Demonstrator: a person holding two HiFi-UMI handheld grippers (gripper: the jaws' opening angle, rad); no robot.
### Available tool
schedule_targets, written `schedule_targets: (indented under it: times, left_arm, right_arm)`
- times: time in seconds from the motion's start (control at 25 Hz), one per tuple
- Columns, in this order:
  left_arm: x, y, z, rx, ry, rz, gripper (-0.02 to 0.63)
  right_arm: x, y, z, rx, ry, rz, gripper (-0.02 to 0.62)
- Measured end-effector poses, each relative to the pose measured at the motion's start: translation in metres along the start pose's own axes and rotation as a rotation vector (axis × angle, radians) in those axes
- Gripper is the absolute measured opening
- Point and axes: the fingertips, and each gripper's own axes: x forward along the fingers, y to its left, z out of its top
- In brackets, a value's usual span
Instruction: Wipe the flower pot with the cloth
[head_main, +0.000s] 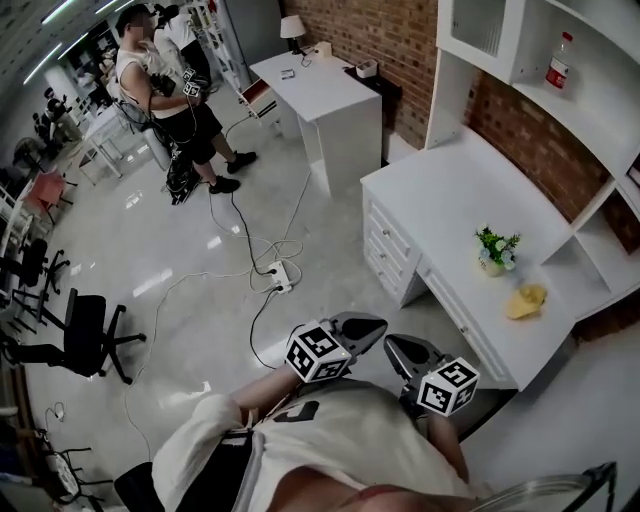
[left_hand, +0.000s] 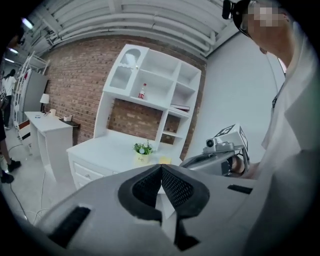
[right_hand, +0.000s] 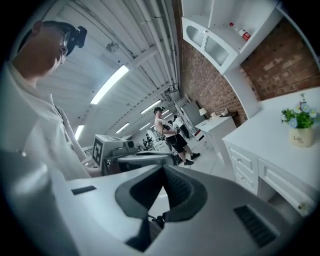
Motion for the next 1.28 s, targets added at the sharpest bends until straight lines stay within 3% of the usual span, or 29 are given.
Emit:
schedule_targets:
  times: [0.24,0.6,0.8,1.28]
  left_arm:
    - [0.043,-0.028,-0.004,0.02,0.063,-0.039,0.02]
    - [0.082,-0.001,0.017,0.015,0.057,-0.108,0.02]
    - [0.148,0.001,0.027,0.017,0.089,-0.218,0.02]
    - [0.235,0.102,0.073,0.049,0.135,-0.388,0.02]
  right_arm:
    - [-0.045,-0.034,-0.004,0.137,-0.052,-0.032,0.011]
    - [-0.057,-0.072,0.014,0.148,-0.031,-0.172,0.011]
    - [-0.093,-0.13,0.036,0.203,-0.069,-0.321,0.011]
    - [-0.071,-0.24,0.094,0.321,-0.148,-0.573,0.011]
